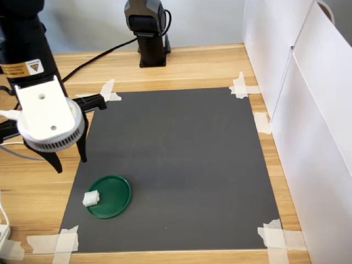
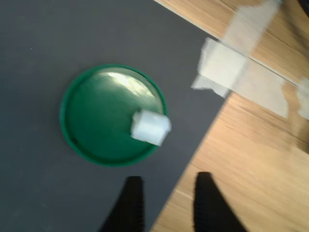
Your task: Grasp a white terminal and put it in the green lid.
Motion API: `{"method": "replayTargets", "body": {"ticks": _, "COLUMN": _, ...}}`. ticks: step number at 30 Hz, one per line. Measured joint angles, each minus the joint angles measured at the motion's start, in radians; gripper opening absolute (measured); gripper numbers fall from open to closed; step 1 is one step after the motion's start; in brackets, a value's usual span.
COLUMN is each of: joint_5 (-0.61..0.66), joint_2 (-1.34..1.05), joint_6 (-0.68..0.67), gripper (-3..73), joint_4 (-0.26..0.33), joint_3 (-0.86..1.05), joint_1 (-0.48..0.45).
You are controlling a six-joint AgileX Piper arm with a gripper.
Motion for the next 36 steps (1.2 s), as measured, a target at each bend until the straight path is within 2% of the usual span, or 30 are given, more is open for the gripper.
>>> {"method": "replayTargets", "body": {"ticks": 6, "joint_5": -0.005, "joint_2": 0.000, "joint_6": -0.064, "gripper": 5.1, "joint_4": 0.004, "joint_3": 0.000, "joint_1": -0.037}}
{"method": "replayTargets", "body": {"ticks": 7, "joint_5": -0.005, "joint_2": 0.000, "joint_6": -0.073, "gripper": 2.2, "joint_4": 0.005, "joint_3": 0.000, "joint_1": -0.037}}
{"method": "replayTargets", "body": {"ticks": 10, "joint_5": 0.013, "joint_2": 0.001, "joint_6": -0.167, "gripper": -1.7, "joint_4": 0.008, "joint_3": 0.000, "joint_1": -0.037}}
{"method": "replayTargets", "body": {"ticks": 15, "joint_5": 0.077, "joint_2": 0.037, "joint_6": -0.353, "gripper": -1.4, "joint_4": 0.002, "joint_3": 0.000, "joint_1": -0.037}}
{"method": "replayTargets", "body": {"ticks": 20, "joint_5": 0.079, "joint_2": 0.074, "joint_6": -0.499, "gripper": 6.8, "joint_4": -0.023, "joint_3": 0.000, "joint_1": -0.037}}
{"method": "replayTargets", "body": {"ticks": 26, "joint_5": 0.055, "joint_2": 0.134, "joint_6": -0.605, "gripper": 32.4, "joint_4": -0.063, "joint_3": 0.000, "joint_1": -0.037}}
{"method": "replayTargets", "body": {"ticks": 28, "joint_5": 0.018, "joint_2": 0.159, "joint_6": -0.617, "gripper": 47.0, "joint_4": -0.055, "joint_3": 0.000, "joint_1": -0.037}}
{"method": "replayTargets", "body": {"ticks": 29, "joint_5": 0.005, "joint_2": 0.172, "joint_6": -0.628, "gripper": 50.9, "joint_4": -0.051, "joint_3": 0.000, "joint_1": -0.037}}
{"method": "replayTargets", "body": {"ticks": 32, "joint_5": -0.007, "joint_2": 0.196, "joint_6": -0.661, "gripper": 55.7, "joint_4": -0.050, "joint_3": 0.000, "joint_1": -0.035}}
{"method": "replayTargets", "body": {"ticks": 36, "joint_5": -0.018, "joint_2": 0.220, "joint_6": -0.685, "gripper": 56.9, "joint_4": -0.055, "joint_3": 0.000, "joint_1": -0.016}}
